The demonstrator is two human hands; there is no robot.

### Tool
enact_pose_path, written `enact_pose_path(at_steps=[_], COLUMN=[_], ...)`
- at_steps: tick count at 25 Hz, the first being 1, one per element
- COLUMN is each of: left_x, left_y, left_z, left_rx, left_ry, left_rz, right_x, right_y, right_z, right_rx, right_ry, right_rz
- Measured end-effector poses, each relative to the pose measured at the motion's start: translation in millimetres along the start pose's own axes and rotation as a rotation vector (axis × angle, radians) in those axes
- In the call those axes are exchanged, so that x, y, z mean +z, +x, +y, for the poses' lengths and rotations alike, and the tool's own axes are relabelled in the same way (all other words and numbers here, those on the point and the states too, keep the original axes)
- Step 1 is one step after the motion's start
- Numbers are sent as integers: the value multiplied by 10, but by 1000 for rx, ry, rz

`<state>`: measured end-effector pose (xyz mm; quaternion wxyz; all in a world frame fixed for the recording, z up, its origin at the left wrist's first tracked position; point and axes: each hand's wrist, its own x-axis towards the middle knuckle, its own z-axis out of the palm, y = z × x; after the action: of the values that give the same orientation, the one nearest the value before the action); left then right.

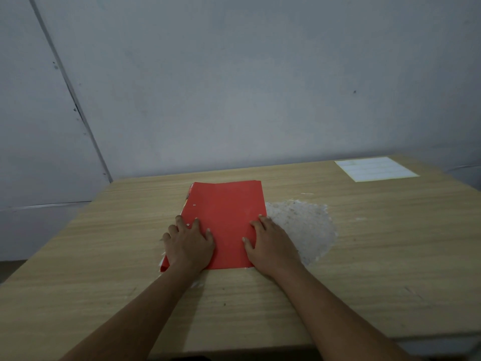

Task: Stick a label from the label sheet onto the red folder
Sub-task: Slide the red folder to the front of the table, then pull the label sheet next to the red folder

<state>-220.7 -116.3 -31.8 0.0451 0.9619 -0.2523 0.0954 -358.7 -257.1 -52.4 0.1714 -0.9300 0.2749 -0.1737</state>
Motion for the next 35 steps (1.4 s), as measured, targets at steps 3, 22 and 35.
enact_pose_path(at_steps=[3, 22, 35], left_x=[-36, 198, 465], left_y=[-2, 260, 952], left_z=[25, 2899, 4480], left_rx=[14, 764, 585], left_ry=[18, -609, -753], left_rz=[-33, -81, -122], right_x=[-16, -1261, -1587], right_y=[17, 501, 1158], right_z=[30, 2428, 3676], right_rx=[1, 378, 631], right_ry=[6, -129, -198], right_rz=[-5, 256, 386])
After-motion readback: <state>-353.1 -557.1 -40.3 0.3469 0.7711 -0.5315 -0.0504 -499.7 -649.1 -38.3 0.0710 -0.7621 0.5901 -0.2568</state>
